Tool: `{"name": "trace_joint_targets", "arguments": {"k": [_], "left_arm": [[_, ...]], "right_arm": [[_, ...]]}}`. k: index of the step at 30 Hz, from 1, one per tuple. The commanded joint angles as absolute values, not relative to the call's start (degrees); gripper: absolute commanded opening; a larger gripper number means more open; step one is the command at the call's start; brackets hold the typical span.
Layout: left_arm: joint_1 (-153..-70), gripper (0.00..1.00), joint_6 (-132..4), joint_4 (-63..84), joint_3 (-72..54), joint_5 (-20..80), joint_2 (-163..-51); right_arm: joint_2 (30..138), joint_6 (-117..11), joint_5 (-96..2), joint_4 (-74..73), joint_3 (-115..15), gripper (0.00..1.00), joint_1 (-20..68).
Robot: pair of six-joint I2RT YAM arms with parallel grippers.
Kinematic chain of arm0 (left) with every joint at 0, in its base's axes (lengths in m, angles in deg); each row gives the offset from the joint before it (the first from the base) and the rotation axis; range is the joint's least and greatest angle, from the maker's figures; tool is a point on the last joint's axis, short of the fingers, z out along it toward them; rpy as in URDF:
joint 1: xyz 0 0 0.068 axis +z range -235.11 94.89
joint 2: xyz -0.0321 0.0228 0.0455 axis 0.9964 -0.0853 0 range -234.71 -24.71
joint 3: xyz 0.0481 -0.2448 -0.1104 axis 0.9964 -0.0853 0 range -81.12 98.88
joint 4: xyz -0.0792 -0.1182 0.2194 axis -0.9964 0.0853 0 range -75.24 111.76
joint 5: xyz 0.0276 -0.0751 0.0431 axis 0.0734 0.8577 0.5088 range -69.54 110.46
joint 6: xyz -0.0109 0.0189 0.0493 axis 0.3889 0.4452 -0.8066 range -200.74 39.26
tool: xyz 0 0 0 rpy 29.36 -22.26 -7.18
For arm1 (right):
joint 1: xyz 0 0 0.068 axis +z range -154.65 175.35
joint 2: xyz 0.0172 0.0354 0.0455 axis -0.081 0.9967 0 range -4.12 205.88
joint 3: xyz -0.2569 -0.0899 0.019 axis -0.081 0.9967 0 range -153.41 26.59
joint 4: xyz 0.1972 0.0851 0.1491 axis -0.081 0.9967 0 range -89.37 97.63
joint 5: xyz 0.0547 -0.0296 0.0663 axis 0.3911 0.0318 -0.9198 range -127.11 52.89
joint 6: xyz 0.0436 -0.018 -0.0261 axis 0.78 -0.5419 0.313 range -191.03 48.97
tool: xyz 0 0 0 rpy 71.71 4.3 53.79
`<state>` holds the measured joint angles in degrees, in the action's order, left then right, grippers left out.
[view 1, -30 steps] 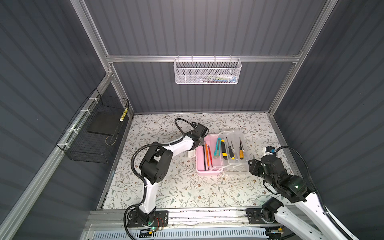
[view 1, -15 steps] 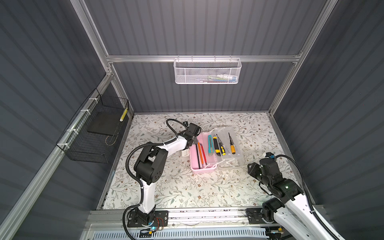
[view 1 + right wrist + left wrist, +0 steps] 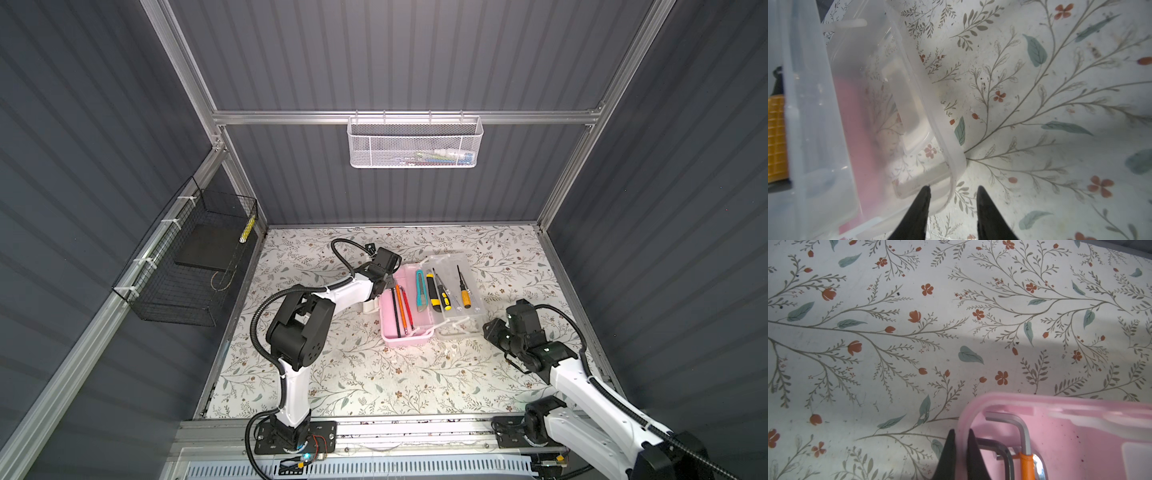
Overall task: Pack the tool kit
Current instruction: 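Grasp the clear lid edge with the right gripper and raise it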
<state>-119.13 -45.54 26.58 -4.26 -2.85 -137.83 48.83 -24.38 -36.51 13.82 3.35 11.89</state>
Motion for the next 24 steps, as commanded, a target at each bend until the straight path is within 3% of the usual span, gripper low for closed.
{"name": "trace_joint_targets", "arguments": {"k": [1,6,14,18,24], "left_arm": [[-119.2,0.0,-44.7,26.6,-5.9,0.4,-138.3],[-119.2,0.0,-45.0,26.4,-5.8,0.9,-138.4],[-119.2,0.0,-45.0,25.8,-6.1,2.0,-138.0],[-119.2,0.0,-45.1,25.4,-6.4,2.8,-137.7],[-120.1,0.0,-45.6,24.8,-6.2,5.2,-137.2]], "right_arm": [[52.1,-25.5,-38.1,8.3,3.8,0.37,11.4],[57.5,-25.3,-39.0,4.0,4.2,0.33,11.2],[61.3,-25.0,-39.5,0.6,5.3,0.14,11.1],[60.5,-25.3,-39.1,1.0,5.3,0.0,11.1],[55.2,-27.4,-36.3,6.2,3.1,0.0,11.2]]}}
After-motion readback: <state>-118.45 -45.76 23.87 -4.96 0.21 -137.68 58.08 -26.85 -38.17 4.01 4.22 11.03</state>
